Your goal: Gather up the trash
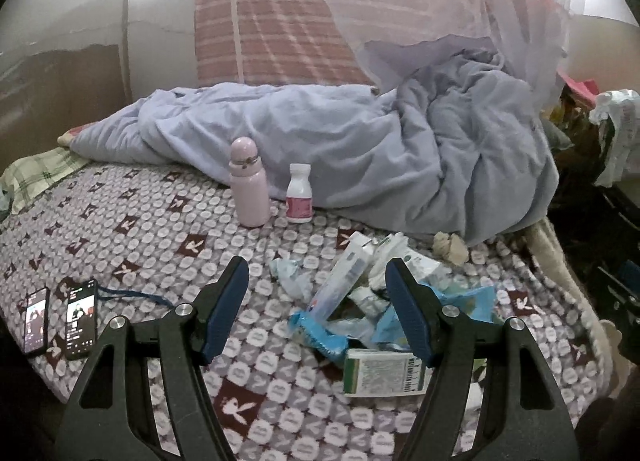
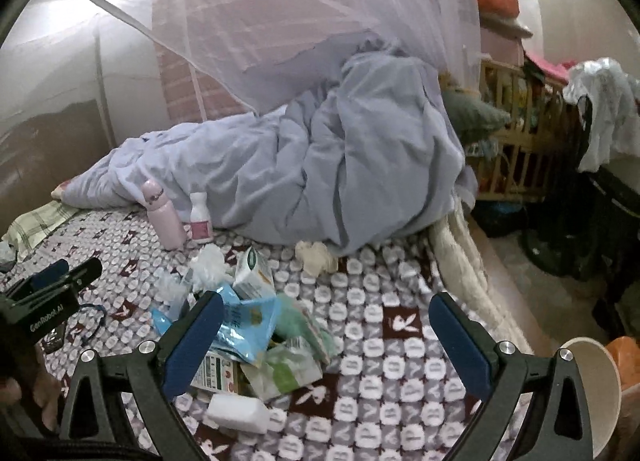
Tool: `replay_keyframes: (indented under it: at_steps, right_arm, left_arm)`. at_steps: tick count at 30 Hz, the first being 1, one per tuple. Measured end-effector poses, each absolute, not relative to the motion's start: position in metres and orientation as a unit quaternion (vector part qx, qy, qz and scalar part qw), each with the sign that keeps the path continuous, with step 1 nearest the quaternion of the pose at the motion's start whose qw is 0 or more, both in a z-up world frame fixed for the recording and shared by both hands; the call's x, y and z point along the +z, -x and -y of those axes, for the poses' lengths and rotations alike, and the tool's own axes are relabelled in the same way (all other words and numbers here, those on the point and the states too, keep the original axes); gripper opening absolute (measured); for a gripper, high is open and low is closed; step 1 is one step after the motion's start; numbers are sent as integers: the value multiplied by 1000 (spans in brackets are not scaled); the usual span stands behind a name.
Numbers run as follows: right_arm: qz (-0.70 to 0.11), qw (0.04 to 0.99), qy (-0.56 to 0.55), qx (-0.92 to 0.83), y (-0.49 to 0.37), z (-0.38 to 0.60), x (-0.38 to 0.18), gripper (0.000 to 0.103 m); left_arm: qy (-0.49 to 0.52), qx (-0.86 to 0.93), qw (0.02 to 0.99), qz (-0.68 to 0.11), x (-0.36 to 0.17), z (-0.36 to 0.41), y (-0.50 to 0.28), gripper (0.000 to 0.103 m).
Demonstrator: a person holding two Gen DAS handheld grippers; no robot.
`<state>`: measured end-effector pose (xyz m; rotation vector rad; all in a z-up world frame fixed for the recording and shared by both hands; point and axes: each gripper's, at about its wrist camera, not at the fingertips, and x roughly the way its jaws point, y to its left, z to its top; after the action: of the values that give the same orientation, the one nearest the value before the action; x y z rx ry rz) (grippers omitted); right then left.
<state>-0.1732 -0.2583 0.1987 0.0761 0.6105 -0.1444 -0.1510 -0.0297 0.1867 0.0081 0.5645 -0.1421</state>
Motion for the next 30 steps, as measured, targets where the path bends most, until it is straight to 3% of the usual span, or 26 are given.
replay_keyframes:
  at_steps: [30]
  right_arm:
    - [-297,952,-19,-76,169,255,202,102]
  left_arm:
    - [-7,-81,960,-267,181,44,150,70]
